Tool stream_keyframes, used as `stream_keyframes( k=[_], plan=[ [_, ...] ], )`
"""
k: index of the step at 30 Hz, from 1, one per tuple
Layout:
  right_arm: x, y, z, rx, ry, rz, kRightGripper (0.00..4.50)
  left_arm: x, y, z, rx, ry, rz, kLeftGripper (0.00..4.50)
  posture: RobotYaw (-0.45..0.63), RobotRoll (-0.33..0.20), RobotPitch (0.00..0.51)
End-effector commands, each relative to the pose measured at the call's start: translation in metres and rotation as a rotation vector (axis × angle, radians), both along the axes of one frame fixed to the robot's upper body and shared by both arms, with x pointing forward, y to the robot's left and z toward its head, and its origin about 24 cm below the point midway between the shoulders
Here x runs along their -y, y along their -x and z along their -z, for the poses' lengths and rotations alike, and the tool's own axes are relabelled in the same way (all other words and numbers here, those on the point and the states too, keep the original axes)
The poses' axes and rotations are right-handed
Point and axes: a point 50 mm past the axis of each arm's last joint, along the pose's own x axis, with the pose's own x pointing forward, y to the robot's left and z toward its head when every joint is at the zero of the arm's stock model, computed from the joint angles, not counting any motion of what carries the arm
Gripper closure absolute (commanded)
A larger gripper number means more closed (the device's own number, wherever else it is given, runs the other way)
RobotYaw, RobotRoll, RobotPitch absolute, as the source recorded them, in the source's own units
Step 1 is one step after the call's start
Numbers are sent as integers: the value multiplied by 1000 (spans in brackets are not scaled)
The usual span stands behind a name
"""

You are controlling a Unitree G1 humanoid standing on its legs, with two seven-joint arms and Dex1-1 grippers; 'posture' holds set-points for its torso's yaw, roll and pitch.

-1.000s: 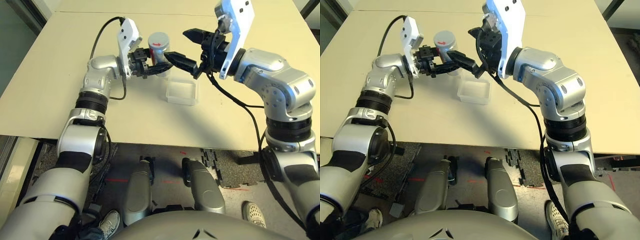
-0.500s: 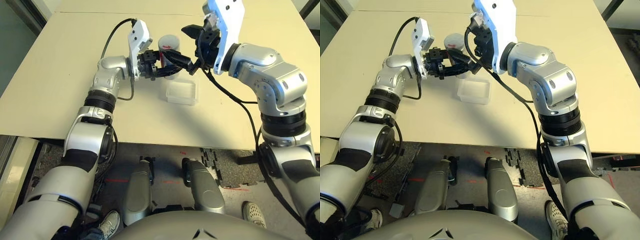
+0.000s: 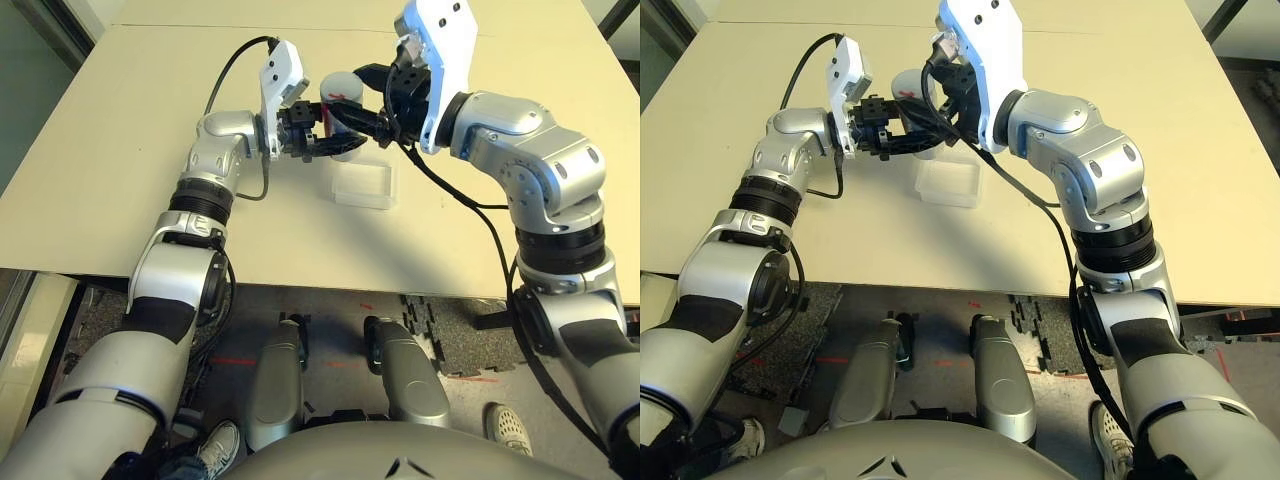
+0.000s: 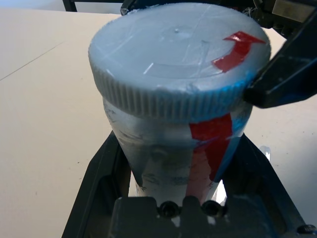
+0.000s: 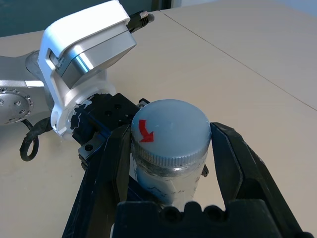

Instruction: Pour the medicine from the bottle into the box.

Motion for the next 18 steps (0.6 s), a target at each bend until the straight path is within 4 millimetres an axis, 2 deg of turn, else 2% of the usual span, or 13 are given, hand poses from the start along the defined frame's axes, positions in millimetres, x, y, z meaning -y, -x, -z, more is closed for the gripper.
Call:
stream_keyframes(
  k=[1, 5, 11, 18],
  plan=[
    [0, 1, 5, -17, 15, -6, 1889, 6, 3, 0, 10, -23, 42, 1782, -82, 0, 180],
    [9, 0, -3, -8, -28, -61, 1889, 8, 12, -6, 22, -47, 133, 1782, -76, 0, 178],
    [27, 4, -20, 21, -79, -263, 1889, 13, 39, -25, 16, -68, 314, 1782, -64, 0, 175],
    [32, 11, -22, -13, -83, -447, 1889, 15, 67, -33, -8, -106, 452, 1782, -40, 0, 177]
  ],
)
